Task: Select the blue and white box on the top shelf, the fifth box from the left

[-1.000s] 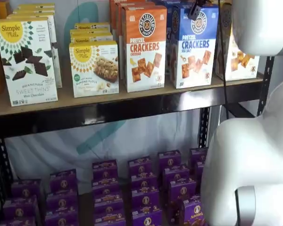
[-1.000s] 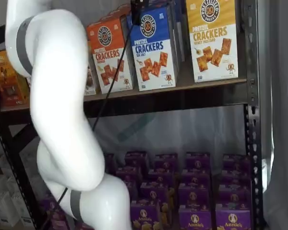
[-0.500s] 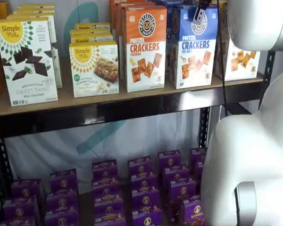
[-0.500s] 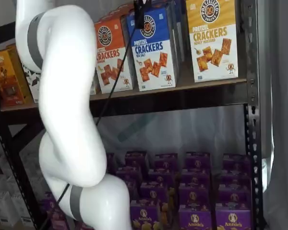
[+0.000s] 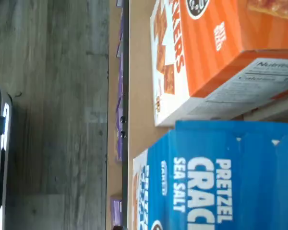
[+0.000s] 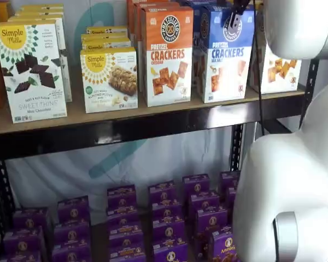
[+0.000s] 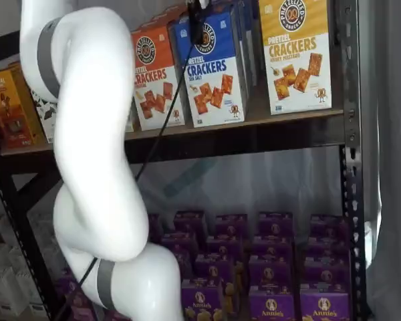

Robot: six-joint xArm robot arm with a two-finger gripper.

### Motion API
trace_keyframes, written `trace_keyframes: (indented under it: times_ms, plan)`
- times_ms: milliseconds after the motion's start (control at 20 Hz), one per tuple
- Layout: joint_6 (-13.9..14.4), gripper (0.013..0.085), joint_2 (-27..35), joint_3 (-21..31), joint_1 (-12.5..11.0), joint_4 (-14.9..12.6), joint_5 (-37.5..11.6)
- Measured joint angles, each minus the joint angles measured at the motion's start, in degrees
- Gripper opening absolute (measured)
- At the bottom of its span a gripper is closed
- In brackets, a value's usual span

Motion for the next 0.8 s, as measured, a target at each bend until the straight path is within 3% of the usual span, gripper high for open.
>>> trace_keyframes:
  times_ms: [500, 600, 800]
  plan:
    - [0.1, 0.0850, -2.0, 3.3, 0.7, -1.1, -1.7]
    - [0.1, 0.0770, -2.4, 3.9, 0.8, -1.1, -2.0]
    - [0.2, 0.0690, -2.9, 4.8, 0.9, -0.8, -2.6]
